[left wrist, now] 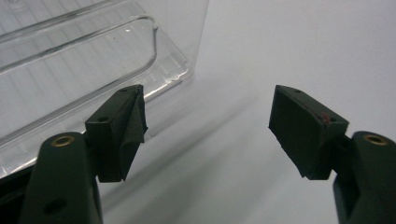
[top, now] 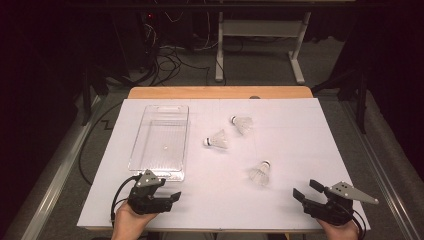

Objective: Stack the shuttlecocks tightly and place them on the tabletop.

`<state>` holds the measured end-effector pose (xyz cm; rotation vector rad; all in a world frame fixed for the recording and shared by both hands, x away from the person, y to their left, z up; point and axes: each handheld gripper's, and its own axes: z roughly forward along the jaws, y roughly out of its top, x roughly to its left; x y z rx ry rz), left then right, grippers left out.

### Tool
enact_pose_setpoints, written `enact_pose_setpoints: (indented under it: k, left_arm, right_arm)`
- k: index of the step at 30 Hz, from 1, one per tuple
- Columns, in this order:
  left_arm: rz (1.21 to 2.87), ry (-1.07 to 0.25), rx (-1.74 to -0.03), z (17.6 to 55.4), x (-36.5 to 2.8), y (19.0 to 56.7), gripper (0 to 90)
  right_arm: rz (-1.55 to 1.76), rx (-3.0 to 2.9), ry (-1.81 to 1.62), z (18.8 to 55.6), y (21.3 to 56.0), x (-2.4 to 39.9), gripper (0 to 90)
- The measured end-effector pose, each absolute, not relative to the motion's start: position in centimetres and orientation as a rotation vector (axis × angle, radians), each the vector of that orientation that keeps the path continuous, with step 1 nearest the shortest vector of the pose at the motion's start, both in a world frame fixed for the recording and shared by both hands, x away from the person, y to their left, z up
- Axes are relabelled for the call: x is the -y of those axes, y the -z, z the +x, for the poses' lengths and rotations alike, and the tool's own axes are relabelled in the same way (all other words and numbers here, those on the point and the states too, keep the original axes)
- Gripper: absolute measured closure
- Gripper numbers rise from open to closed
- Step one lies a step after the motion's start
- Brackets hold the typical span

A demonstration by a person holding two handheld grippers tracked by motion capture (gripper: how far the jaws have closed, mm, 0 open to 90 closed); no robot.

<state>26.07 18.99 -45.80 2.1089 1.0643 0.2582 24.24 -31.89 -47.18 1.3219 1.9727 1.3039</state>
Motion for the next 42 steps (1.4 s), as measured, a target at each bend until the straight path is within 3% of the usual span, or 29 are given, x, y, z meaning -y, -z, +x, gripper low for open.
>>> enact_pose_setpoints:
  k: [42]
  left_arm:
    - [1.930,-0.360,-1.163,25.0,-24.7,46.3,27.8]
  right_arm:
    - [1.332,-1.965,-1.298,24.3,47.2,31.9,26.9]
